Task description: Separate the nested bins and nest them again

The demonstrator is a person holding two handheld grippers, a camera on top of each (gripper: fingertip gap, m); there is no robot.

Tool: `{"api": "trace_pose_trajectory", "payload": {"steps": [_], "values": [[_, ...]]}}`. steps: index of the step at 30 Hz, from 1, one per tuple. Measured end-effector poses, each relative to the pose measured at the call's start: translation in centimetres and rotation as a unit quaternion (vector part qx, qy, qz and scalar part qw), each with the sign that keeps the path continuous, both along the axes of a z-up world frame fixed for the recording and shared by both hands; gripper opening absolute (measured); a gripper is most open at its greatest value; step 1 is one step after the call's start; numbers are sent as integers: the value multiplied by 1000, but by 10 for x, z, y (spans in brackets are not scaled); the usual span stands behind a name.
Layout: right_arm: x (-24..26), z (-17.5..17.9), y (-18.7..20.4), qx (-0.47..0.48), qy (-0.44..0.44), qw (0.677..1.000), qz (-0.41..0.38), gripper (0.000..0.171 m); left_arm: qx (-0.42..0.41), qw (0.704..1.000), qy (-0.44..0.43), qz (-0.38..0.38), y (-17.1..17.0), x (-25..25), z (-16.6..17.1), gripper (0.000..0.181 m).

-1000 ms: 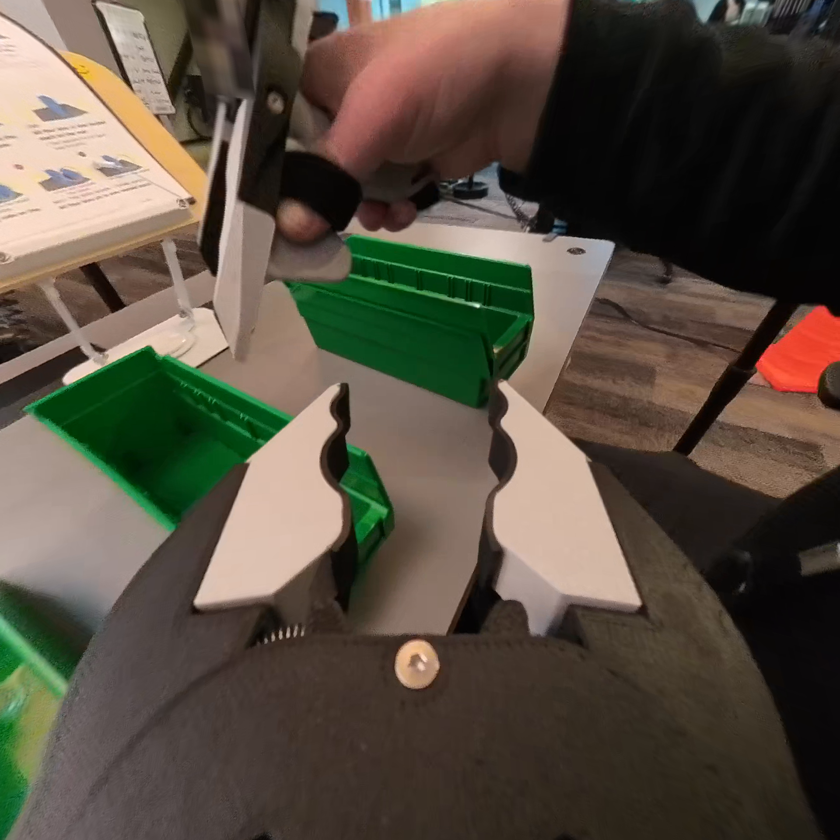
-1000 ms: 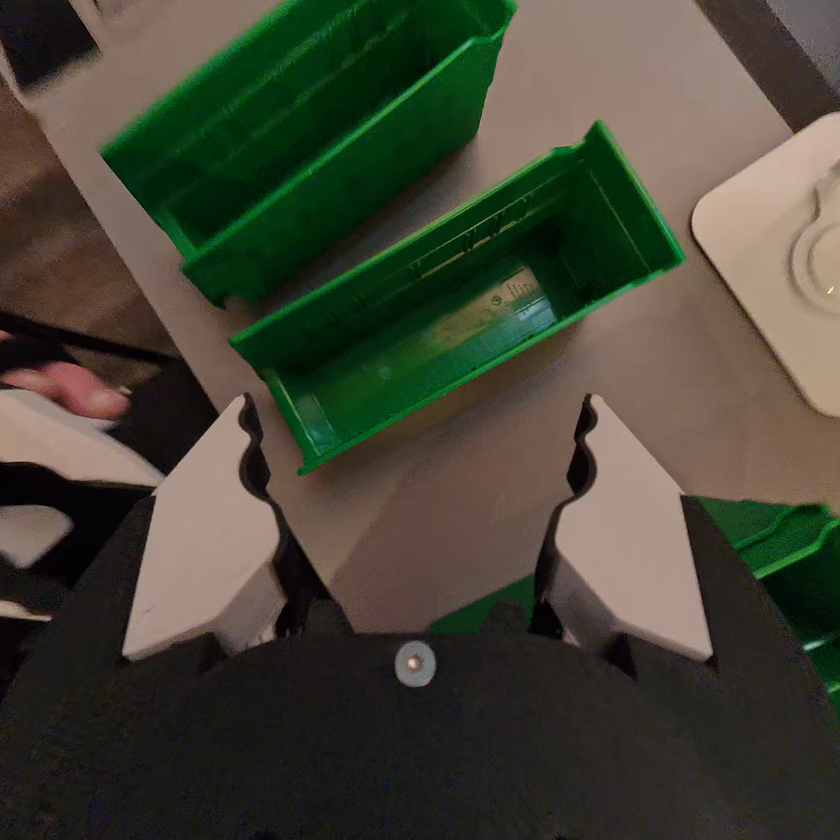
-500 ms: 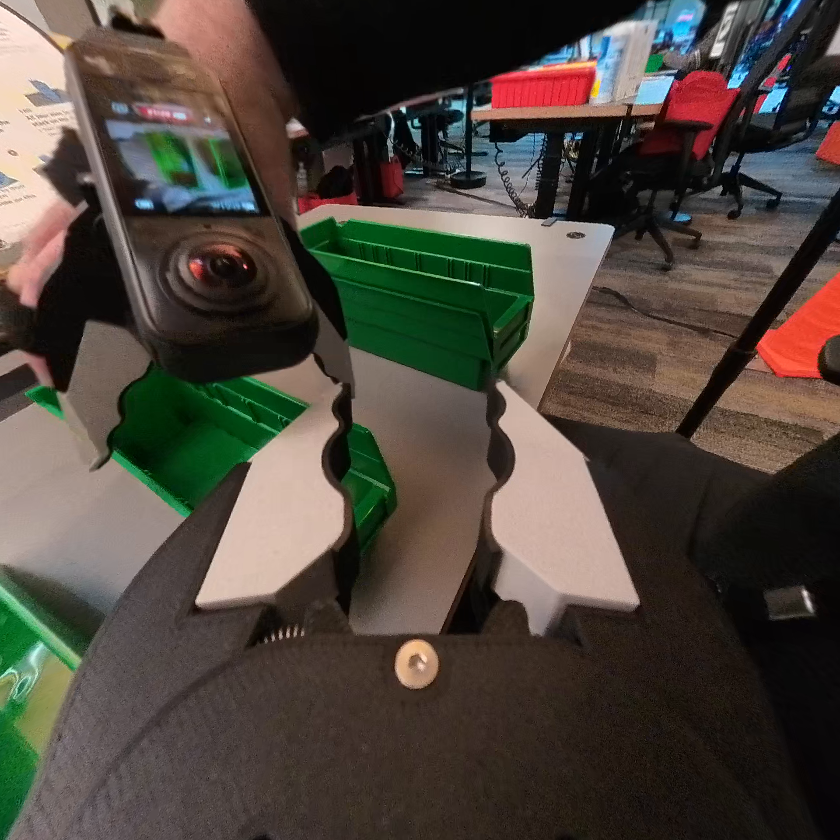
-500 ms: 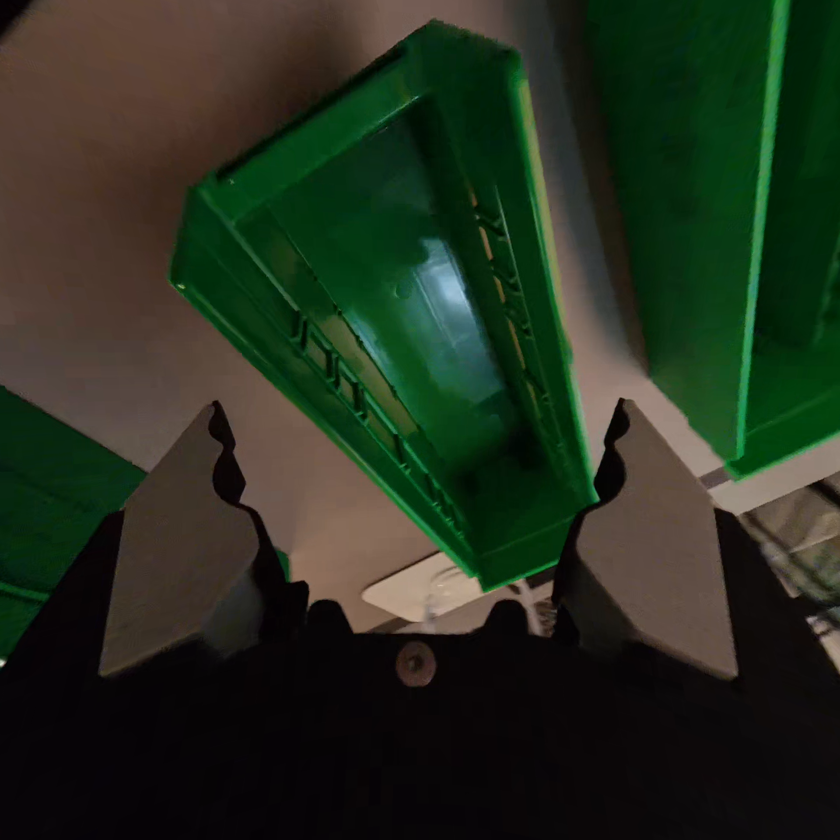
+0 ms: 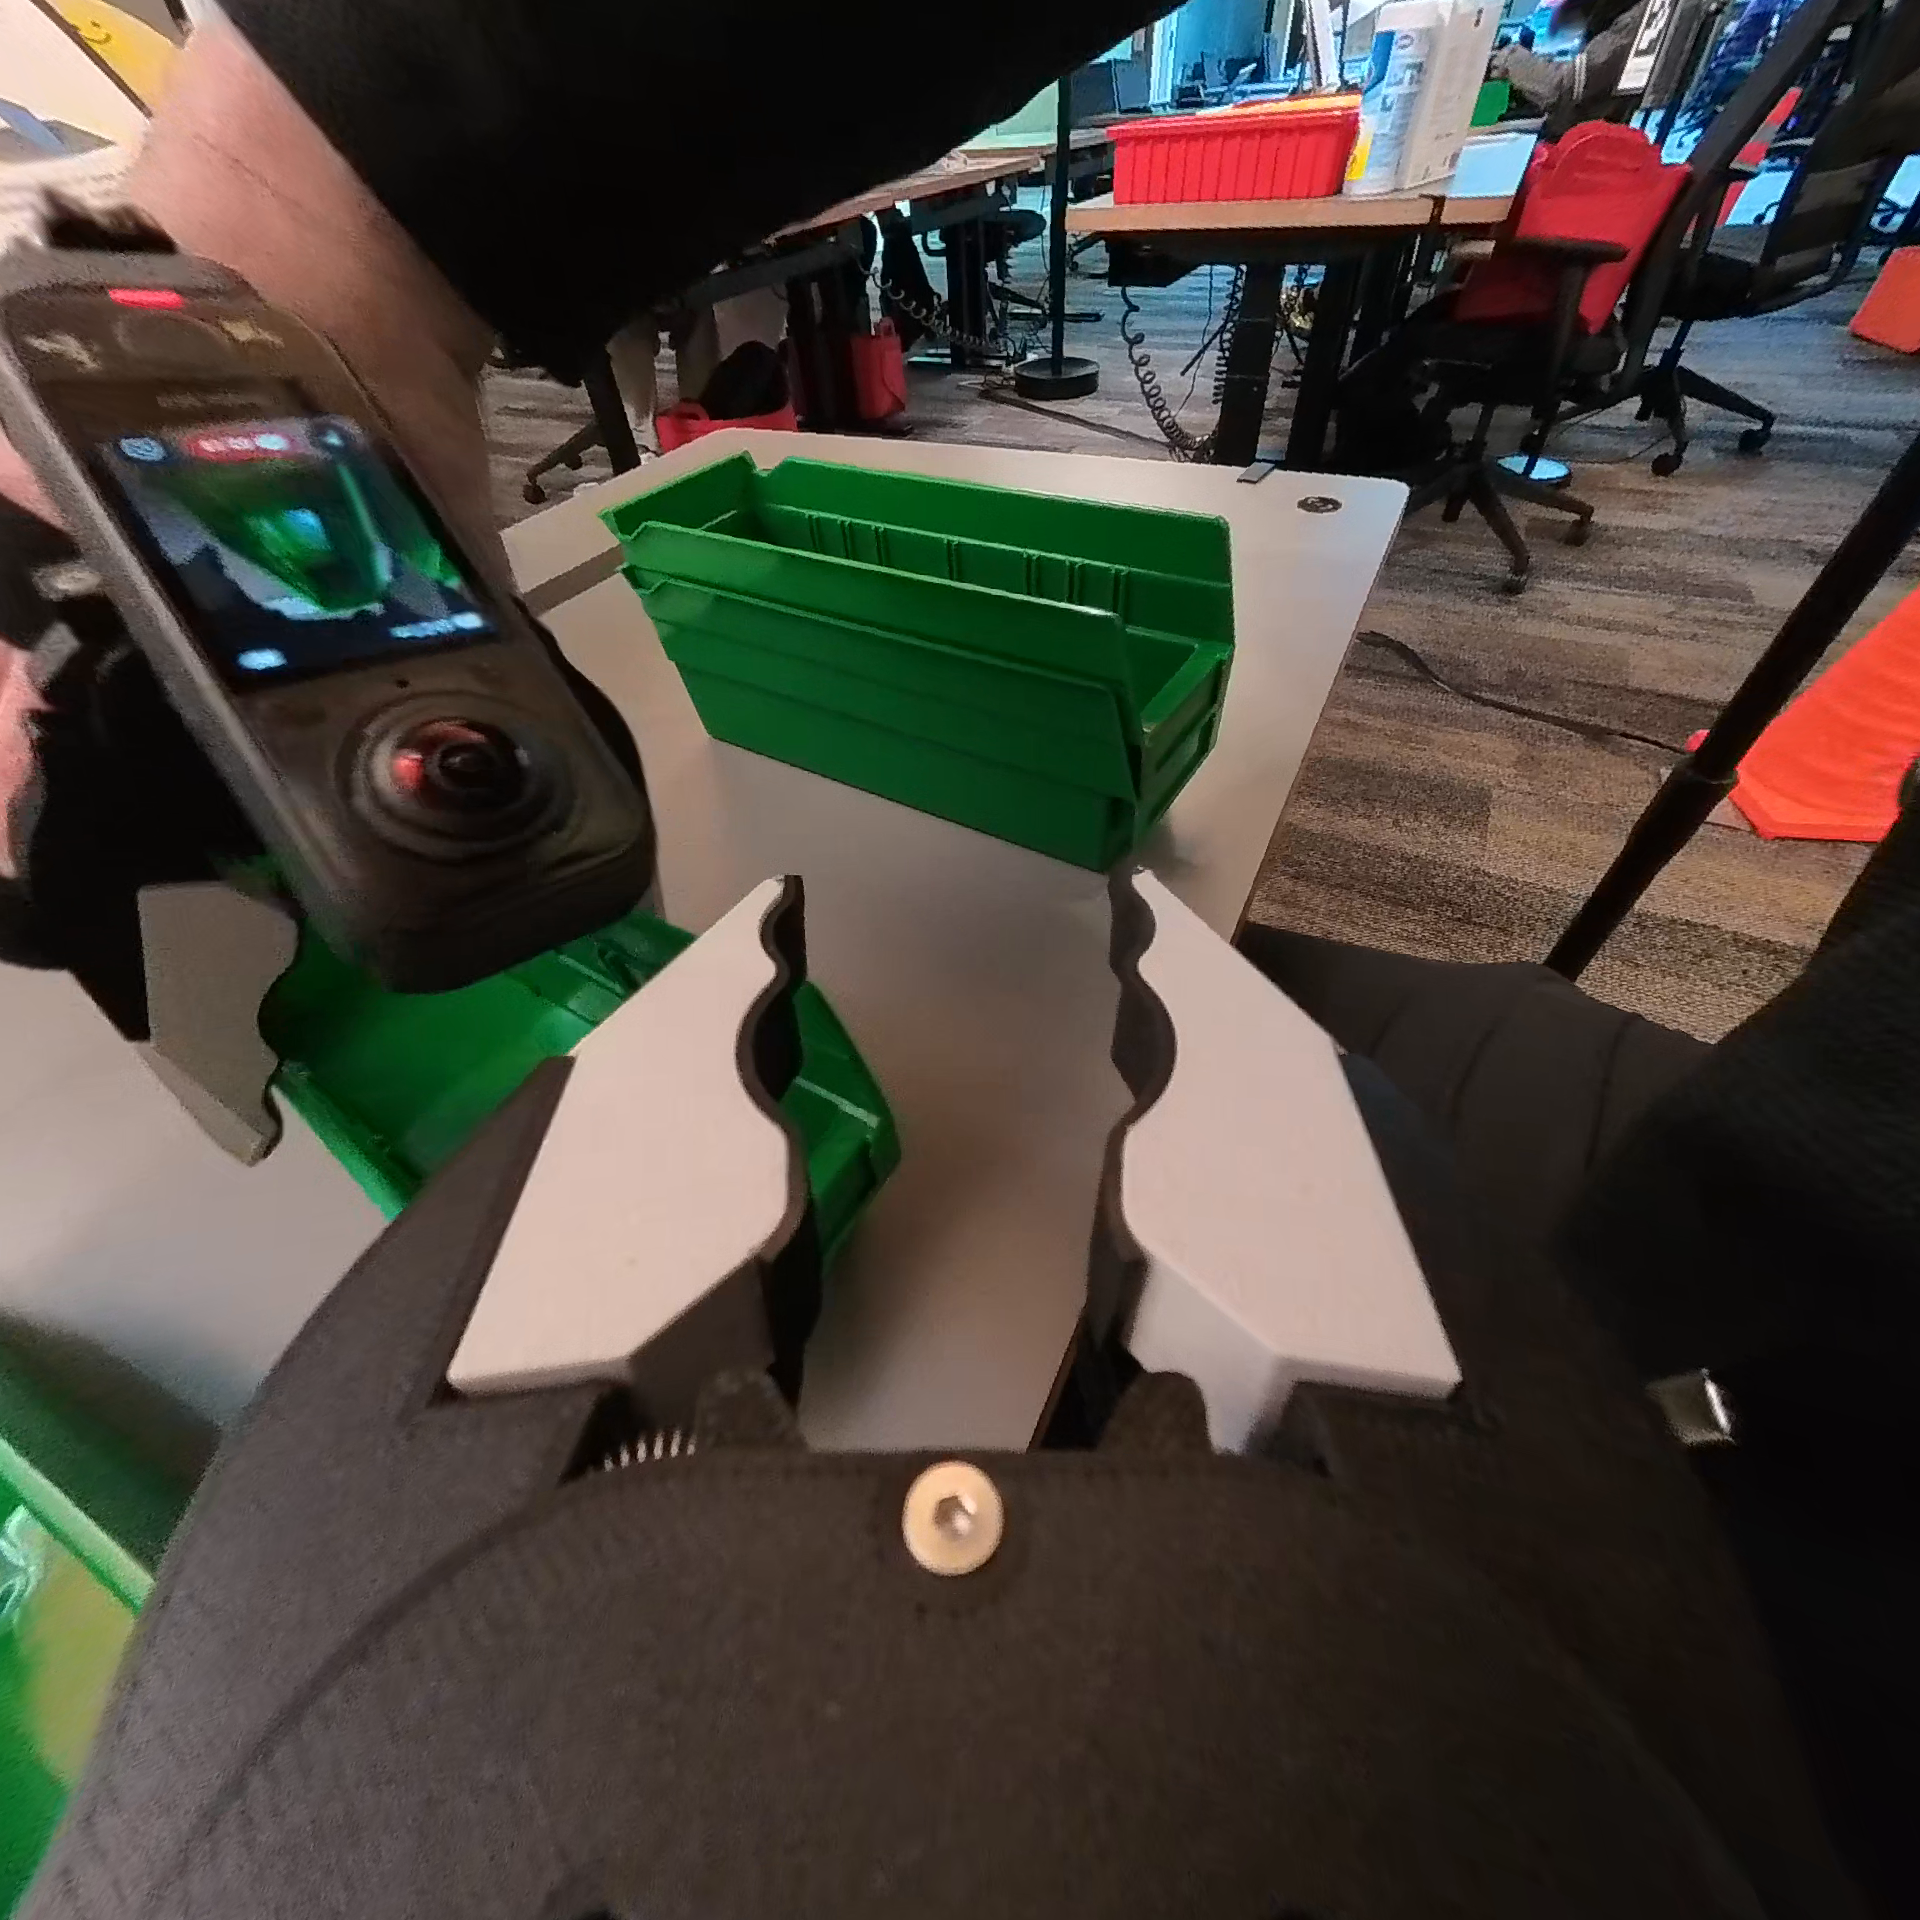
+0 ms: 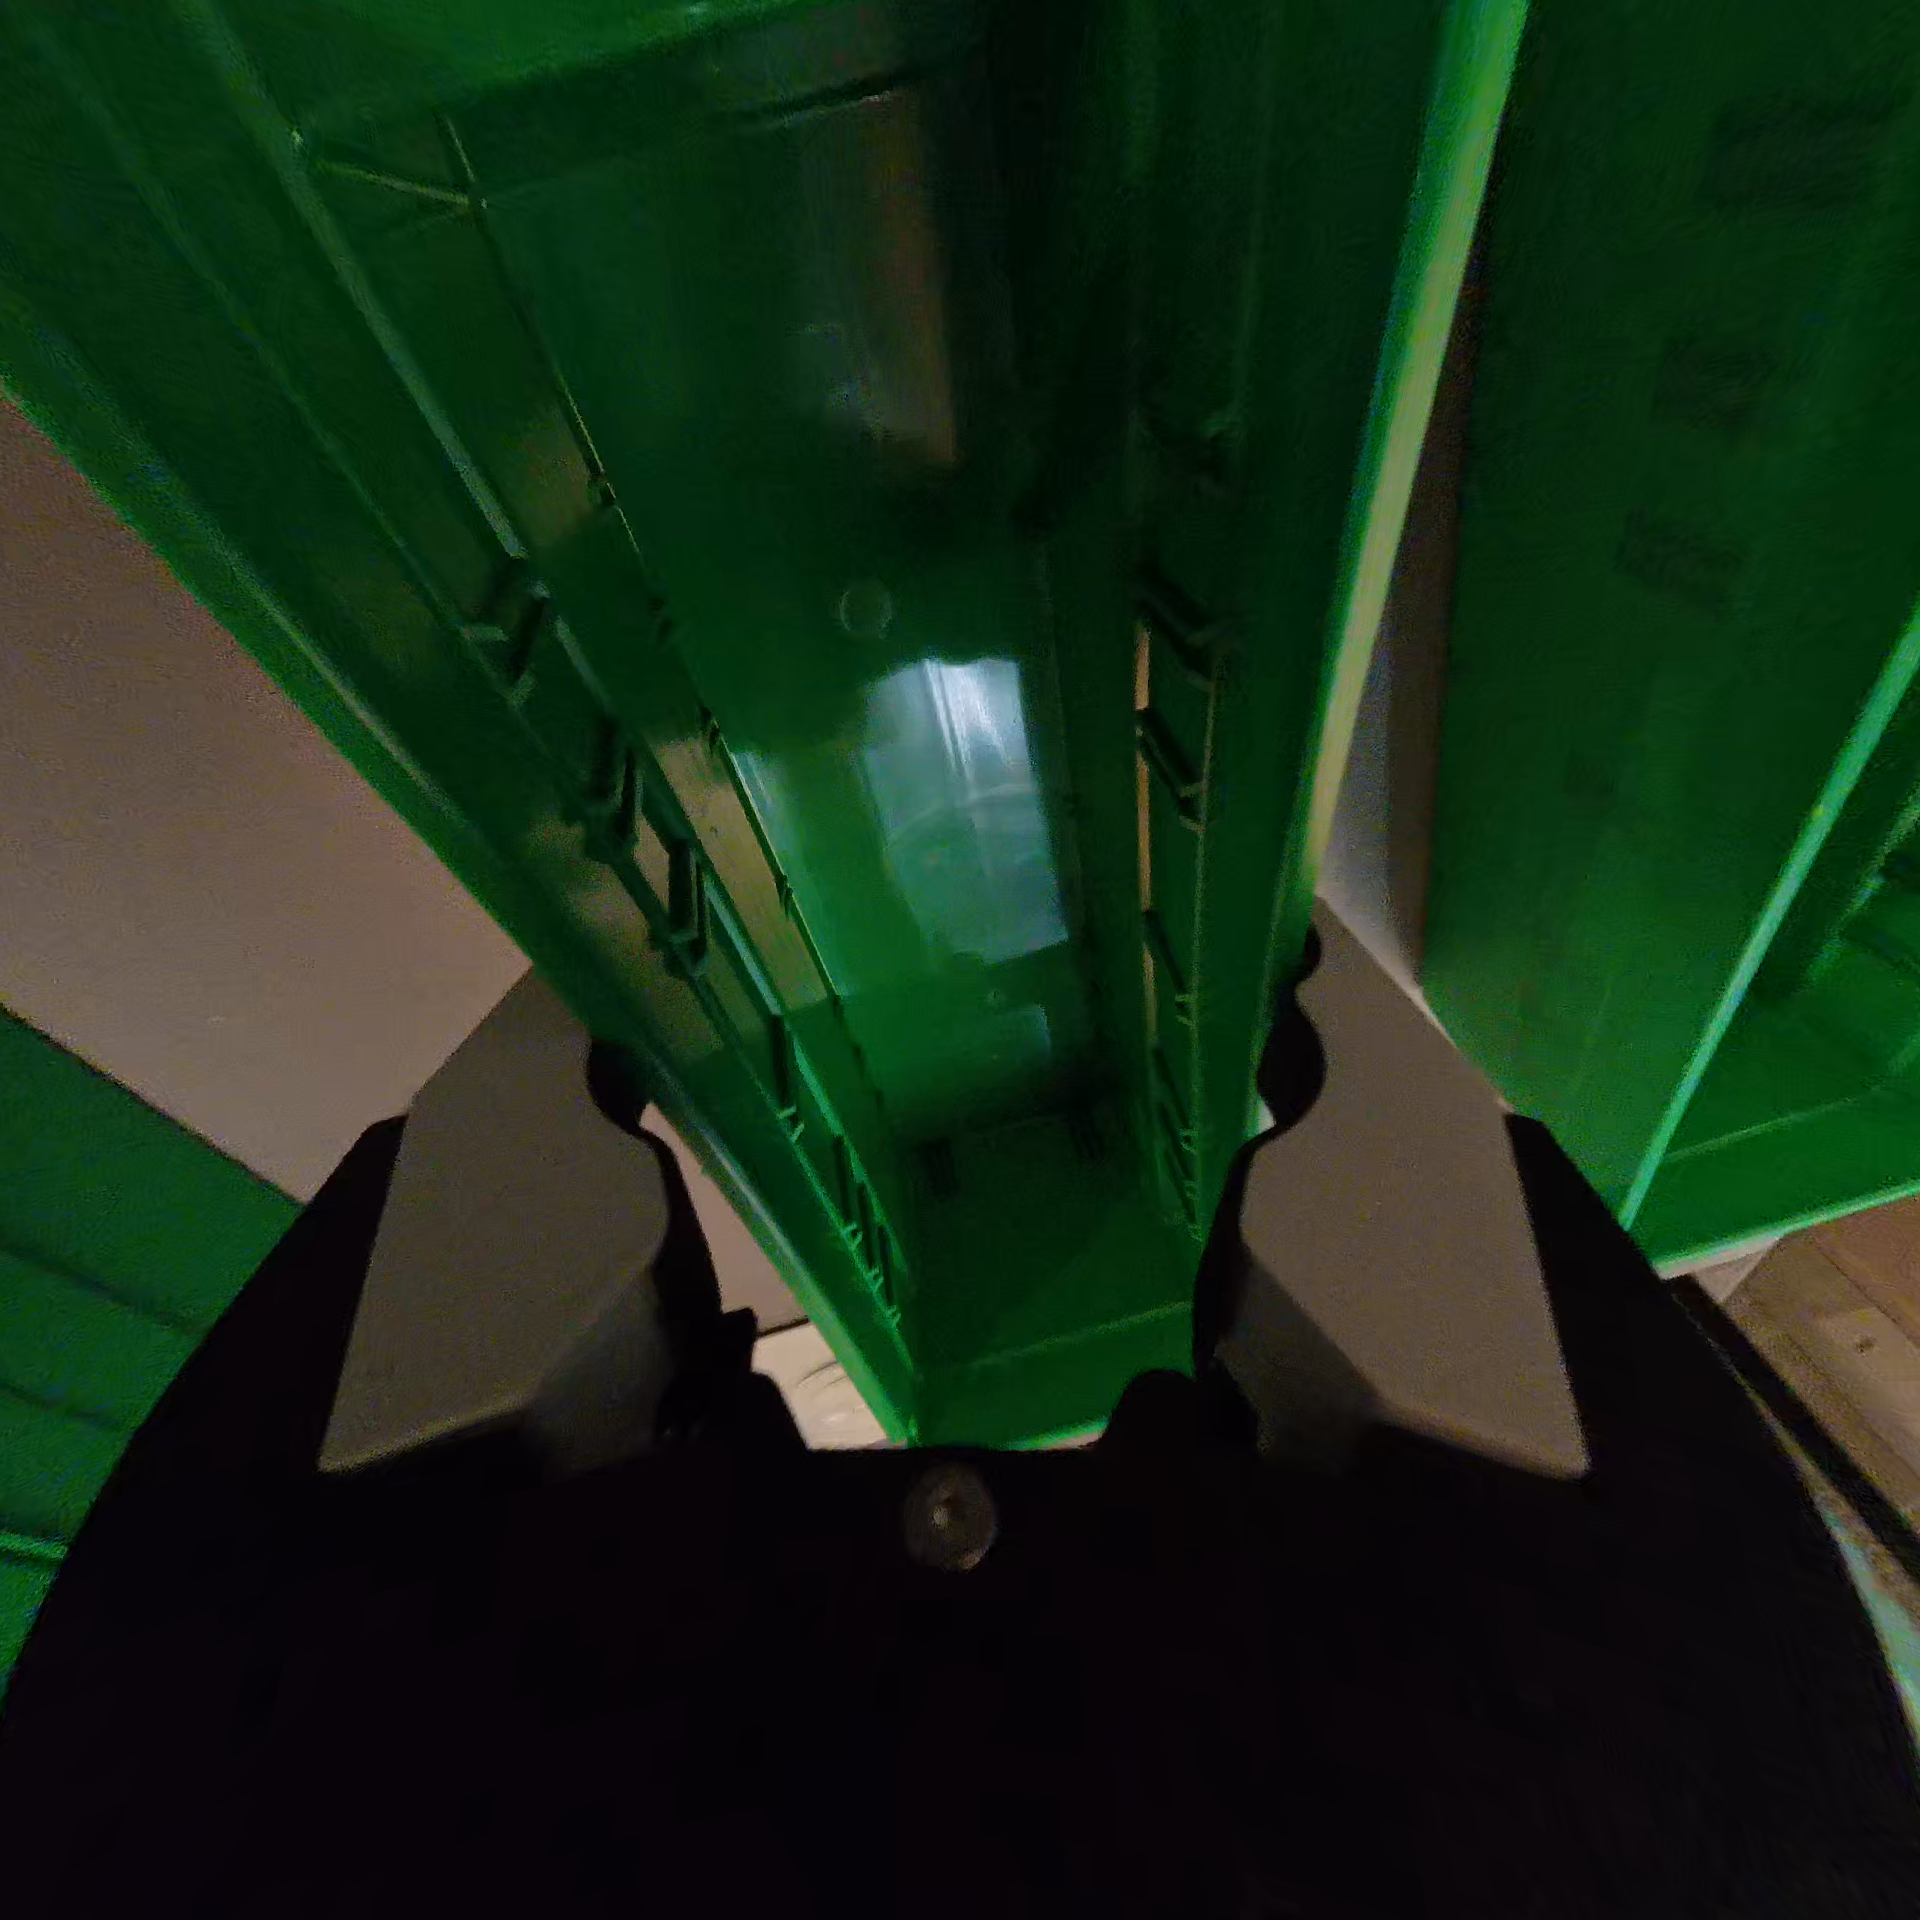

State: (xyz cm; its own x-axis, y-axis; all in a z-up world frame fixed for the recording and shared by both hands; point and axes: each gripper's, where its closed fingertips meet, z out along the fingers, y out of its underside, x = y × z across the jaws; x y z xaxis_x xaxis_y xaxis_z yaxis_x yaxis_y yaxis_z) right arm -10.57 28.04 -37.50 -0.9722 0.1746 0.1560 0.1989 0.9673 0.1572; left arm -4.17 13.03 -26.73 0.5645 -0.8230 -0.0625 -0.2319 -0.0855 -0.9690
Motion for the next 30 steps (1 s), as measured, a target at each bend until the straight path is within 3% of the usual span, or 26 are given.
{"api": "trace_pose_trajectory", "payload": {"steps": [1,3,8,17,24,30], "values": [[1,1,1,-2,-8,1000,-17,112,-1,1000,-1,0,0,0,0,57],[2,3,0,-17,-19,998,-49,109,-2,1000,-3,-1,1,0,0,57],[13,5,7,-4,-6,1000,-29,108,-1,1000,-2,-2,-1,1,0,57],[40,46,7,-23,28,996,-76,104,-3,1000,-1,-5,-1,2,-2,57],[65,50,7,-13,23,996,-82,99,-5,1000,2,-3,-1,3,-4,57],[81,97,23,31,57,995,-80,98,-12,1000,12,0,2,1,-11,57]]}}
